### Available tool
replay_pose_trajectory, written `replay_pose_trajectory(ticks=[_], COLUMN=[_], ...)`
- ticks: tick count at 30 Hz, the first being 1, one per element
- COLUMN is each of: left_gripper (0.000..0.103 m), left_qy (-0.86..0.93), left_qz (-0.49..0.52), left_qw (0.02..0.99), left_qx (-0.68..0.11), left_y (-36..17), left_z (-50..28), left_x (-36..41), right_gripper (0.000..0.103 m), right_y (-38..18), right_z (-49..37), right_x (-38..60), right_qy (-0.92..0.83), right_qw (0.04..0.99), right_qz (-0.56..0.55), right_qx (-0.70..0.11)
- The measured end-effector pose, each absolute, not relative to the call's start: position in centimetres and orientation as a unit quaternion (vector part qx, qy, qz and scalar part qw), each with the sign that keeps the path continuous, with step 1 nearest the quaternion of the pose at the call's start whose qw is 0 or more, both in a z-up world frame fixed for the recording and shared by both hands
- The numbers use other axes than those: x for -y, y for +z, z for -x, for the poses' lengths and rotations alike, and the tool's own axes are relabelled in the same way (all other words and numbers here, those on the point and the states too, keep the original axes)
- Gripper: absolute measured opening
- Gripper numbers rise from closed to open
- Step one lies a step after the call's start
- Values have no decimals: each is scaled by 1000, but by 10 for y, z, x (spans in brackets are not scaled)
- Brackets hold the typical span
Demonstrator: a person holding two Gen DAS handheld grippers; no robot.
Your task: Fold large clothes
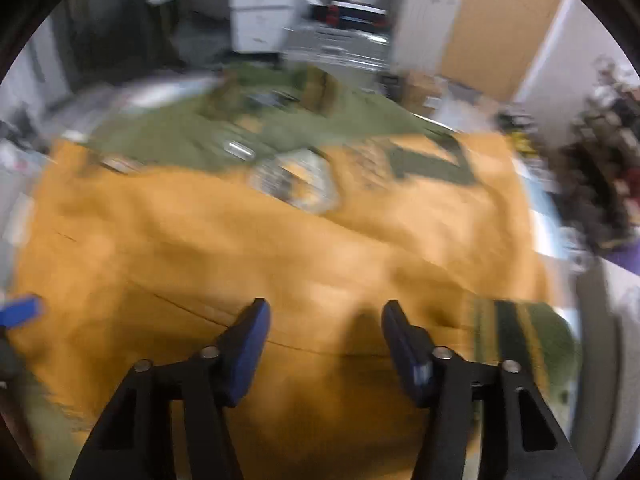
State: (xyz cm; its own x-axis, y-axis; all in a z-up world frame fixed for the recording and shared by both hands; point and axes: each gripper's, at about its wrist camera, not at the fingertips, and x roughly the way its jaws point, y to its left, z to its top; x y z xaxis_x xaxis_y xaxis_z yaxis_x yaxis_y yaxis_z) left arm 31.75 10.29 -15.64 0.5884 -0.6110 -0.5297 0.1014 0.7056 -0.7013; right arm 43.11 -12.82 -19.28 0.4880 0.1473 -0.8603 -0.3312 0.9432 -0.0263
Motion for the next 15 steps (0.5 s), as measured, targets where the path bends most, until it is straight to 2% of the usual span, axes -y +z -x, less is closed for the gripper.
replay_pose_trajectory(ticks=[4,6,8,9,10,12,13,15], left_gripper=[91,91,91,91,91,91,91,91], left_qy=[-168,-137,-81,-78,-77,-70,-61,-53], left_qz=[358,377,401,415,425,432,432,441], left_qw=[886,899,904,901,896,892,892,887], left_qx=[-244,-173,-121,-104,-101,-111,-117,-128], left_y=[-115,-106,-105,-107,-109,-113,-115,-121], left_z=[-278,-257,-238,-234,-234,-238,-240,-243], left_x=[-144,-166,-184,-190,-193,-194,-192,-193], right_gripper=[57,57,53,44,40,43,42,41], right_y=[-166,-167,-180,-190,-201,-233,-231,-232], right_z=[-445,-457,-467,-470,-473,-482,-477,-476], right_x=[62,27,-20,-39,-54,-80,-87,-93], right_qy=[261,281,316,323,321,296,292,282], right_qw=[843,835,812,805,799,786,800,794], right_qz=[39,36,47,69,91,144,165,205], right_qx=[-469,-472,-488,-494,-501,-523,-497,-498])
